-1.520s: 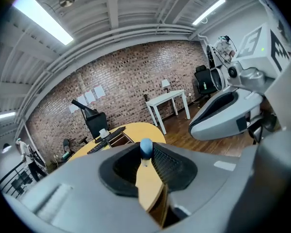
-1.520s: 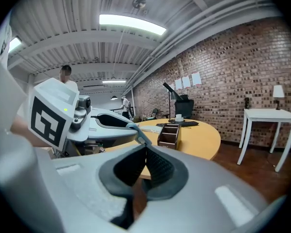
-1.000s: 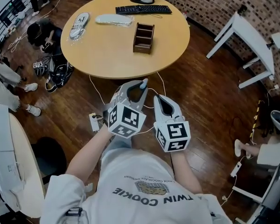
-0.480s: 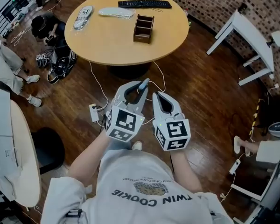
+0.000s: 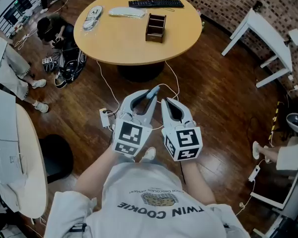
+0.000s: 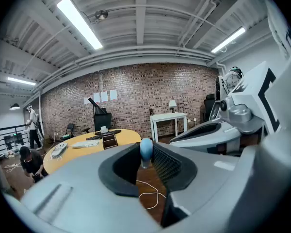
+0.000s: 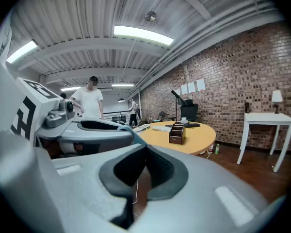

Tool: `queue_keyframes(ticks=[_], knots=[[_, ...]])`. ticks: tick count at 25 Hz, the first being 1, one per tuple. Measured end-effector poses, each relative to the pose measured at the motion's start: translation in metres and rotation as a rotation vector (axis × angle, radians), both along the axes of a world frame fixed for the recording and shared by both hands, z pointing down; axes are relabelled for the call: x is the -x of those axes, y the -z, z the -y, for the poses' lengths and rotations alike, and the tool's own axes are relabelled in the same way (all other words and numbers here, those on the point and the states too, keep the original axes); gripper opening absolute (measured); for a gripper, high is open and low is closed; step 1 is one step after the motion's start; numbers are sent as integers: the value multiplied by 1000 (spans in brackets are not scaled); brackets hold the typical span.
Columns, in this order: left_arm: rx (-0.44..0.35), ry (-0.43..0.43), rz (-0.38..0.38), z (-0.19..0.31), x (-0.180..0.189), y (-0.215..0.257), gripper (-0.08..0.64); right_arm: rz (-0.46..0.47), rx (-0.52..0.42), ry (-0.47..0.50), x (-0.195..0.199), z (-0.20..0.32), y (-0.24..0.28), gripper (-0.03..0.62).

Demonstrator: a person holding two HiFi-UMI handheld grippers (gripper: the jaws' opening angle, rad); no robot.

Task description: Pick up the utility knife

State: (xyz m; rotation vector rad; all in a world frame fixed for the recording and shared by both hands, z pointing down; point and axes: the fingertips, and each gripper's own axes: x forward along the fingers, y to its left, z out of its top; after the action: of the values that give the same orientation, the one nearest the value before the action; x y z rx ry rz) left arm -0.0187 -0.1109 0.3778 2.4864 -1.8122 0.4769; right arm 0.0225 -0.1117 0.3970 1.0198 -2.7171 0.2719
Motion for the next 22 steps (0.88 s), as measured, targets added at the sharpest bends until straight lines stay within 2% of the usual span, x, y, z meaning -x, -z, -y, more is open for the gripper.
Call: queue_keyframes(ticks=[14,22], knots=[[-22,-2,-102,-87,33,13,72,22,-14,-72,34,-79,16,0],[-22,-23,-124,-152,51,9,71,19,-18,-109,46,-144,17,0]])
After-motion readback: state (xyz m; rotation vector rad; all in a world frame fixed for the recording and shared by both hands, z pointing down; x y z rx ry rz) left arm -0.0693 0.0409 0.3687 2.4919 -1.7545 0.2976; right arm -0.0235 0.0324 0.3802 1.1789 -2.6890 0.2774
